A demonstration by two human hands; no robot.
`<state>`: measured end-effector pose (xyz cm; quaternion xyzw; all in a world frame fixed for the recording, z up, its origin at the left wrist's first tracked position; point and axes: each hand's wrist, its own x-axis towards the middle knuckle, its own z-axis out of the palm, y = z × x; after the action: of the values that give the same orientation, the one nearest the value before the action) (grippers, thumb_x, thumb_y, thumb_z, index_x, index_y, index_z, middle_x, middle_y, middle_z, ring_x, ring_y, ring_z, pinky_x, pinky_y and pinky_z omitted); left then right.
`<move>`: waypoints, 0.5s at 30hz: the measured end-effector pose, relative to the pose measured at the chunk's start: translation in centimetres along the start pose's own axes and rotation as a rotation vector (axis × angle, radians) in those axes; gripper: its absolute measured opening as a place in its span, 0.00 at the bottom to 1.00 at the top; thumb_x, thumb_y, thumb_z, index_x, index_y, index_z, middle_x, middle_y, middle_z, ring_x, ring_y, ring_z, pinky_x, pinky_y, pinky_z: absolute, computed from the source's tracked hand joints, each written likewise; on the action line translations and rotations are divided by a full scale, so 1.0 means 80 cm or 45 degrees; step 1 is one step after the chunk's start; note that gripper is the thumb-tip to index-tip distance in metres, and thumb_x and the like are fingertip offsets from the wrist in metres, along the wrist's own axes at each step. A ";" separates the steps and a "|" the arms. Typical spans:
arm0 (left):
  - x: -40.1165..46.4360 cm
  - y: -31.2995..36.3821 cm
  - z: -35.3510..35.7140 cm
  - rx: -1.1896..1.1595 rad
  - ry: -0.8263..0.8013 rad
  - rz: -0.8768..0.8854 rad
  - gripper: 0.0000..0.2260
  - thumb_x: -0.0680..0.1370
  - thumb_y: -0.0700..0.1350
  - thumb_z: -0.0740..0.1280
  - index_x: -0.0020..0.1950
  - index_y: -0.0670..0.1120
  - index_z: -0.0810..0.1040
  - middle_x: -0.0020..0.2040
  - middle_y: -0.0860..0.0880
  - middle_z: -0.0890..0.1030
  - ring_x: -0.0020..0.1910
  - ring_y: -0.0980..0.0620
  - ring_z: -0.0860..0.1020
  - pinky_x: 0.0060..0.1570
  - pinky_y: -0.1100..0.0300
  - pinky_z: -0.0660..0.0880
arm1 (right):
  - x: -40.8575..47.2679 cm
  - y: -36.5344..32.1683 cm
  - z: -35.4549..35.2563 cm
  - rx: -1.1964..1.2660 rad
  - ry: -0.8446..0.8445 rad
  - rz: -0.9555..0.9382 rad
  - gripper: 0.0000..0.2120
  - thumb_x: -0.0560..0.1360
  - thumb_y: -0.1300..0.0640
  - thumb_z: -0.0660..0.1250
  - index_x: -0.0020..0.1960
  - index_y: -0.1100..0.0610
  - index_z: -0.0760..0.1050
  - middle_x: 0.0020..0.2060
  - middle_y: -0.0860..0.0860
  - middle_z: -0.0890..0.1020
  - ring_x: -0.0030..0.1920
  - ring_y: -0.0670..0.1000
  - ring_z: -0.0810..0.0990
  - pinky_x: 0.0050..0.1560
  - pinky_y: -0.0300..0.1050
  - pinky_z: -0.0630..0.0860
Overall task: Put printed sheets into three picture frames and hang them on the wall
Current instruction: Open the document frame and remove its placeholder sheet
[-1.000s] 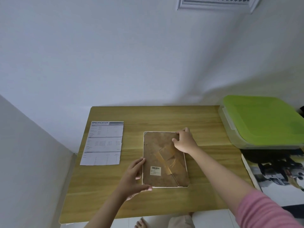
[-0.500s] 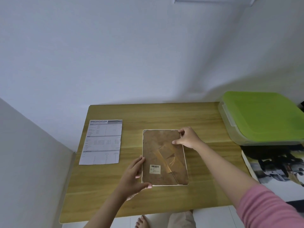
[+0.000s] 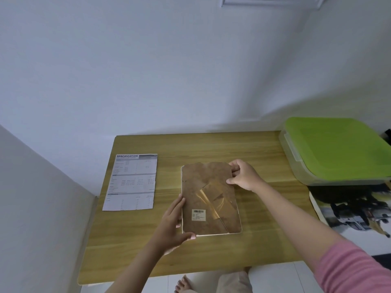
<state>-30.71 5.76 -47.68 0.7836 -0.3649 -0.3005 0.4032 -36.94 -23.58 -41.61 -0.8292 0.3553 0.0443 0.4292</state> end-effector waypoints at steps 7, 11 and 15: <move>-0.001 0.005 -0.002 0.036 0.017 0.005 0.47 0.63 0.51 0.78 0.74 0.60 0.53 0.73 0.63 0.49 0.56 0.66 0.70 0.52 0.68 0.75 | -0.018 0.006 0.005 0.138 0.063 -0.040 0.28 0.68 0.62 0.73 0.65 0.48 0.69 0.39 0.50 0.73 0.38 0.47 0.75 0.42 0.38 0.71; 0.001 0.006 0.000 0.098 0.022 0.039 0.47 0.63 0.47 0.78 0.71 0.68 0.52 0.72 0.61 0.50 0.57 0.54 0.73 0.52 0.64 0.76 | -0.026 0.014 0.006 0.298 0.105 -0.036 0.28 0.69 0.65 0.72 0.65 0.47 0.71 0.38 0.52 0.74 0.41 0.48 0.75 0.43 0.36 0.72; 0.001 0.008 0.005 0.145 0.057 0.070 0.47 0.63 0.45 0.78 0.73 0.64 0.55 0.72 0.61 0.50 0.69 0.49 0.65 0.62 0.51 0.74 | -0.035 0.019 0.007 0.409 0.155 -0.011 0.28 0.69 0.67 0.72 0.64 0.47 0.72 0.37 0.51 0.74 0.43 0.48 0.76 0.45 0.36 0.72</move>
<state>-31.20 5.27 -47.34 0.8014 -0.3937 -0.2504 0.3742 -39.84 -22.20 -42.00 -0.7526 0.3797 -0.0650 0.5340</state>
